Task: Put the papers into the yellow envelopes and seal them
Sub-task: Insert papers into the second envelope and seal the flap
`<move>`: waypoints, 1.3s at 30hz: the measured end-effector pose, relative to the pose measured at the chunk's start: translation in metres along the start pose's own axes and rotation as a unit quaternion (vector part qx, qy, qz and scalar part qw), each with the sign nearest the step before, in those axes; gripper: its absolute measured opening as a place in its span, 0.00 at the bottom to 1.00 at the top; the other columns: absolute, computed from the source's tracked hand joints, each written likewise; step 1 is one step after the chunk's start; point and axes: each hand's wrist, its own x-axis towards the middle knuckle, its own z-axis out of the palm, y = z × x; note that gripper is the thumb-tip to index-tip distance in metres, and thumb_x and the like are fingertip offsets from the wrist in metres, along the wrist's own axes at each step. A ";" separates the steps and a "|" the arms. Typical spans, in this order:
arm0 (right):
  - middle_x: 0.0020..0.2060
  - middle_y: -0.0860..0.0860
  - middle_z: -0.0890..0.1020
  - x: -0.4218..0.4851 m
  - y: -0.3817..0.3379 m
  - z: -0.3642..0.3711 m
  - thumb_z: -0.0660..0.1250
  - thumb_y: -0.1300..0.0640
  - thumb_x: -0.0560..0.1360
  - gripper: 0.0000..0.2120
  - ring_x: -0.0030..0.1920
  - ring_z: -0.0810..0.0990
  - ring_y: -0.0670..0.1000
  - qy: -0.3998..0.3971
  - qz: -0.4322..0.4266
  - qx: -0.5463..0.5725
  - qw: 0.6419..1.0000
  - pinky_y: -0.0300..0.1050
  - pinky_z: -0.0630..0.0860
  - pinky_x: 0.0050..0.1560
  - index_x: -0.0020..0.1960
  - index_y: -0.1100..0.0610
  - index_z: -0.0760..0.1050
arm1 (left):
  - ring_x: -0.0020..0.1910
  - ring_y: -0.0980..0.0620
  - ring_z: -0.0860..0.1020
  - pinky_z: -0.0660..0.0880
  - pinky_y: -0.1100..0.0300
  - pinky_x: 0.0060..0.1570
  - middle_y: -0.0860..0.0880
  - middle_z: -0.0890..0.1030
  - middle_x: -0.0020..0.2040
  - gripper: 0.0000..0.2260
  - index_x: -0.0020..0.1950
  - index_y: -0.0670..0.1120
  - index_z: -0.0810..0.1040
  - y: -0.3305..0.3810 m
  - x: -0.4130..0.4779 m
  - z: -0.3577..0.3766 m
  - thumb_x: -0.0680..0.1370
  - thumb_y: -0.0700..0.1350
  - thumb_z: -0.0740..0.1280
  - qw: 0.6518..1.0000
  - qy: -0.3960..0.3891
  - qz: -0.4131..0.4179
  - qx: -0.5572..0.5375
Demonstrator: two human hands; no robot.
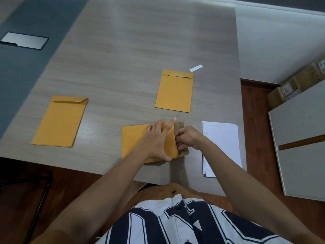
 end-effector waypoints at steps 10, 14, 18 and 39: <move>0.34 0.49 0.83 0.009 0.019 0.003 0.72 0.57 0.73 0.04 0.36 0.82 0.49 0.200 -0.122 -0.134 0.963 0.45 0.82 0.42 0.47 0.56 0.83 | 0.78 0.40 0.48 0.53 0.43 0.74 0.40 0.48 0.78 0.52 0.78 0.52 0.51 -0.023 -0.004 0.018 0.61 0.70 0.69 0.993 -0.088 -0.074 0.028; 0.34 0.43 0.79 0.015 0.030 0.009 0.72 0.54 0.74 0.08 0.40 0.79 0.47 0.220 -0.172 -0.217 0.935 0.43 0.77 0.45 0.52 0.53 0.78 | 0.76 0.43 0.55 0.58 0.47 0.71 0.42 0.57 0.77 0.33 0.75 0.52 0.62 -0.022 0.003 0.023 0.74 0.65 0.63 0.993 -0.048 -0.106 0.016; 0.47 0.50 0.80 0.020 0.034 0.018 0.69 0.51 0.75 0.15 0.50 0.79 0.53 0.227 -0.192 -0.295 0.908 0.49 0.76 0.48 0.60 0.50 0.71 | 0.69 0.44 0.64 0.67 0.49 0.63 0.43 0.63 0.70 0.36 0.75 0.54 0.60 -0.018 0.020 0.017 0.72 0.66 0.66 0.988 -0.050 -0.129 0.066; 0.46 0.49 0.76 0.044 0.020 0.008 0.68 0.58 0.76 0.02 0.44 0.76 0.50 0.211 -0.208 -0.267 0.917 0.45 0.75 0.48 0.48 0.55 0.76 | 0.67 0.43 0.61 0.68 0.46 0.61 0.43 0.60 0.67 0.43 0.77 0.60 0.52 -0.022 0.040 0.013 0.68 0.69 0.69 0.980 -0.104 -0.134 0.100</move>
